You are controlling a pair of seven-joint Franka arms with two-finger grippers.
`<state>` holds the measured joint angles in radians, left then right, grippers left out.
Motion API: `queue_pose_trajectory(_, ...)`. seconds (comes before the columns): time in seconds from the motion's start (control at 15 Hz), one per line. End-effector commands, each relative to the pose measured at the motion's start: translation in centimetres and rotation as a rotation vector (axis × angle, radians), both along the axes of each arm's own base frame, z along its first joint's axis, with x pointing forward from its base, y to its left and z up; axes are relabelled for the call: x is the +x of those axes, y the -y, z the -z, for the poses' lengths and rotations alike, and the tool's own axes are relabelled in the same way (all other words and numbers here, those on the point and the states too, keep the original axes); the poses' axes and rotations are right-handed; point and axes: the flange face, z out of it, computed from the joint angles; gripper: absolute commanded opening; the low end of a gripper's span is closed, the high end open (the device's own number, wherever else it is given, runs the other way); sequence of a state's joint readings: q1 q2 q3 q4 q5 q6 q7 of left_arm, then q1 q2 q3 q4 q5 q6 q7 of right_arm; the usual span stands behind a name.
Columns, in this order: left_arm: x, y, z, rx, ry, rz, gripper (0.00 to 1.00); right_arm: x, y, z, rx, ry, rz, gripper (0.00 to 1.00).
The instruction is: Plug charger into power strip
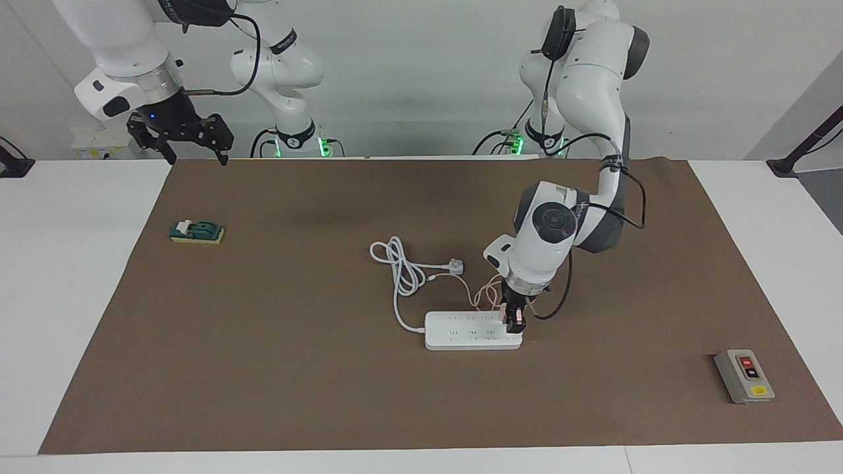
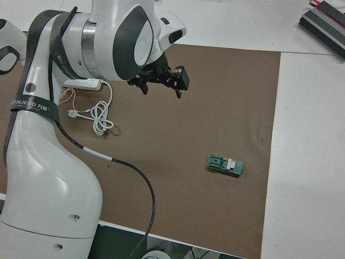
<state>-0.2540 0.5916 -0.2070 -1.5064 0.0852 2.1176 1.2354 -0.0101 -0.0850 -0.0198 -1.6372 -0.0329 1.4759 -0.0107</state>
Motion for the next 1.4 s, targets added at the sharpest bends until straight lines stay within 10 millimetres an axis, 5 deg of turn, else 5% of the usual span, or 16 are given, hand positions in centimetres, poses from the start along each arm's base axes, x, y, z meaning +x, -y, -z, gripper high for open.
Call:
queue_pose_trajectory(0.0,-0.5,-0.2,-1.9,-0.018,0.014,-0.018,1.00,-0.7,0.2,-0.3,0.018,-0.006,-0.012,1.00)
queue_pose_trajectory(0.6,-4.5,-3.4,-17.1,-0.126,-0.072,-0.341,1.00,-0.7,0.1,-0.3,0.018,-0.006,-0.013,1.00)
queue_pose_trajectory(1.0,-9.4,-11.3,-27.9,-0.070,-0.106,-0.651,1.00,-0.7,0.2,-0.3,0.018,-0.006,-0.012,1.00)
queue_pose_trajectory(1.34,-12.1,-20.5,-30.7,0.050,-0.198,-1.029,1.00,-0.7,0.2,-0.3,0.018,-0.006,-0.012,1.00)
